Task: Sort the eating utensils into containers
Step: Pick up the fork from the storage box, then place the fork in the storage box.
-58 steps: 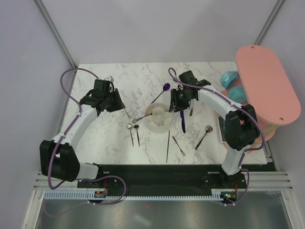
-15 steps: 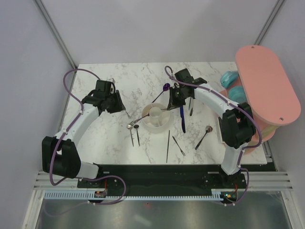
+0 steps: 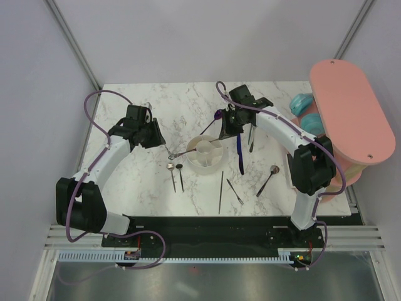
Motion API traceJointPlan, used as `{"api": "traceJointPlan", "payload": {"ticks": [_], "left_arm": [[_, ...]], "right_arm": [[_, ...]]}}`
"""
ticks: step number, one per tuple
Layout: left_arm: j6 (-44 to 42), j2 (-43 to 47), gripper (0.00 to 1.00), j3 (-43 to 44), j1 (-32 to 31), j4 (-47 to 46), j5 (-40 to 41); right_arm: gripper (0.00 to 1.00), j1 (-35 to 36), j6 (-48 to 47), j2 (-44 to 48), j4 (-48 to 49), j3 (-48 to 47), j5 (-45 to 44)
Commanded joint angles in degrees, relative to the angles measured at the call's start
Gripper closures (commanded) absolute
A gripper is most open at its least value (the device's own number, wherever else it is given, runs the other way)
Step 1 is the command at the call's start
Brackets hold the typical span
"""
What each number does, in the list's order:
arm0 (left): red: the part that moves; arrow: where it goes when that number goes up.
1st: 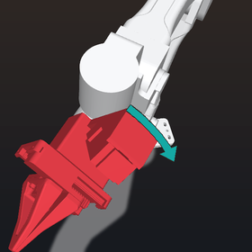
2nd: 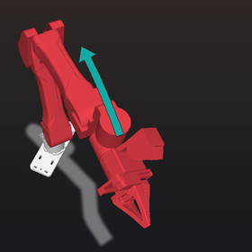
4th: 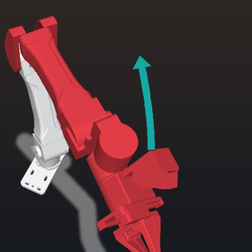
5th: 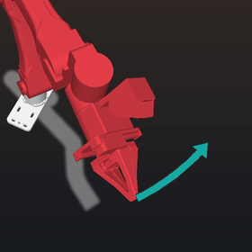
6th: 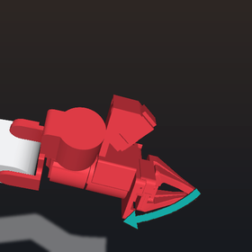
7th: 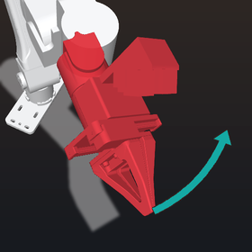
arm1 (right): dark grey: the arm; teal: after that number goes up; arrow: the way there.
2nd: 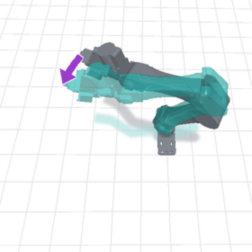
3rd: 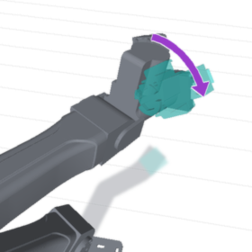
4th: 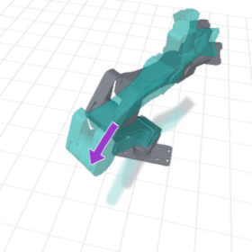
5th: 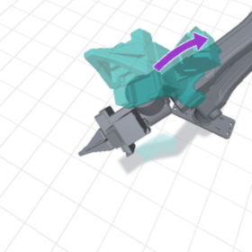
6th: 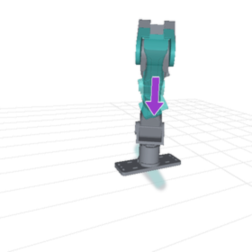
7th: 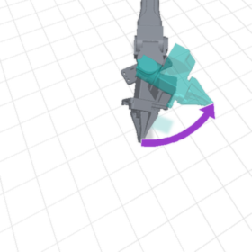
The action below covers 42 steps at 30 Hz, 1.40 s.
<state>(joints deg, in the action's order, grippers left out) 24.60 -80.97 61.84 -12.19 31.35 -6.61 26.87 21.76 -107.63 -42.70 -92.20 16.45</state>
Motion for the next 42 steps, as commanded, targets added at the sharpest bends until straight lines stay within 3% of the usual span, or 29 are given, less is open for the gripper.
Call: {"api": "traceJointPlan", "payload": {"ticks": [1,11,22,42], "left_arm": [[-1.4,-0.2,0.62,0.6,0.3,-1.6,-1.2],[-0.6,-0.2,0.62,-0.1,0.3,-1.6,-1.5],[0.0,-1.4,0.62,0.3,0.3,-1.6,-3.1],[-0.3,-0.9,0.62,0.0,0.2,-1.6,-2.9]], "right_arm": [[1.0,-0.1,-1.6,1.0,-1.0,-4.0,-1.0],[1.0,0.0,-3.3,3.3,-5.7,-7.5,-0.1],[1.0,-0.7,-4.8,10.5,-9.6,-5.2,-1.1],[1.0,-1.0,-6.5,7.2,-12.0,-2.0,1.0]]}}
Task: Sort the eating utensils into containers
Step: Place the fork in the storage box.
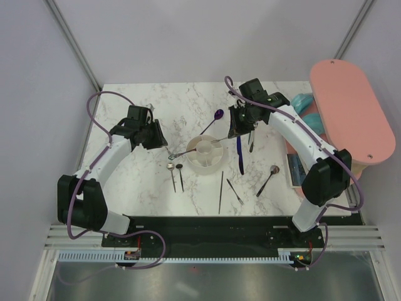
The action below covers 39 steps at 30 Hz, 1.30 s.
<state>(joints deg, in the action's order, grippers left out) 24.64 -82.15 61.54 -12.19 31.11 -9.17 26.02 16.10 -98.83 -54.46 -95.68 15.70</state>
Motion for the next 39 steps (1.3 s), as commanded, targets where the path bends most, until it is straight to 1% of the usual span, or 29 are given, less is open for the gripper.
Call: {"api": "traceJointPlan", "payload": {"ticks": [1,6,7,8,11,14,16,18,21,22,24,25,27,28,31,33,35,37,39], "left_arm": [[-0.3,0.4,0.62,0.2,0.2,-1.3,-0.3],[-0.4,1.2,0.62,-0.7,0.2,-1.3,-0.1],[-0.4,1.6,0.62,-1.1,0.2,-1.3,0.5],[-0.4,1.8,0.62,-1.6,0.2,-1.3,1.1],[-0.6,3.4,0.62,-2.6,0.3,-1.3,2.7],[-0.9,3.8,0.61,-3.4,0.3,-1.3,3.5],[-0.8,3.8,0.59,-3.8,0.3,-1.2,4.3],[-0.3,4.4,0.57,-4.8,0.3,-1.0,5.1],[0.0,4.8,0.56,-5.9,0.3,-1.0,5.7],[0.0,4.9,0.56,-6.1,0.3,-1.1,5.7],[-0.1,5.1,0.56,-6.7,0.3,-1.1,6.1],[-0.1,4.9,0.56,-6.8,0.3,-1.1,6.1],[-0.2,4.8,0.56,-6.7,0.3,-1.1,6.0],[-0.3,4.6,0.56,-6.7,0.3,-1.1,6.0],[0.1,4.1,0.56,-6.4,0.4,-1.0,7.2],[0.2,3.5,0.53,-6.2,1.0,-1.1,8.2],[-0.5,1.0,0.48,-5.4,1.4,-1.2,8.5],[-1.2,-2.0,0.47,-3.1,1.8,-1.1,7.9],[-0.8,-7.1,0.47,-1.1,1.9,-0.3,6.2]], "right_arm": [[1.0,-0.3,-0.7,-1.9,-0.2,1.9,1.8],[1.0,-0.1,-0.7,-3.5,-0.2,1.6,1.7],[0.98,-0.1,-0.5,-3.8,-0.2,1.5,1.7],[0.94,-0.1,-0.5,-4.5,-0.1,1.5,2.0],[0.89,0.0,-0.1,-5.7,0.2,1.5,2.5],[0.88,0.2,0.0,-6.2,0.5,1.4,3.2],[0.87,0.3,0.0,-6.1,0.5,1.5,3.4],[0.84,0.3,0.0,-5.9,0.6,1.8,3.2],[0.68,0.3,0.3,-5.3,0.9,2.0,2.4],[0.6,0.3,0.6,-5.1,1.1,1.9,2.3],[0.57,0.3,1.3,-4.5,1.7,2.1,2.2],[0.53,0.3,1.7,-4.0,2.3,2.2,2.0],[0.51,0.3,2.4,-3.3,3.1,2.5,1.5],[0.49,0.3,2.7,-2.7,3.6,2.5,1.2],[0.48,0.3,3.6,-1.6,4.0,2.2,-1.5],[0.48,0.3,4.1,-1.0,4.4,2.3,-3.4],[0.48,0.1,4.7,-0.4,4.3,3.1,-5.5],[0.47,0.1,5.3,0.2,4.3,4.1,-6.9],[0.47,-0.1,6.0,0.7,4.3,5.4,-8.3]]}}
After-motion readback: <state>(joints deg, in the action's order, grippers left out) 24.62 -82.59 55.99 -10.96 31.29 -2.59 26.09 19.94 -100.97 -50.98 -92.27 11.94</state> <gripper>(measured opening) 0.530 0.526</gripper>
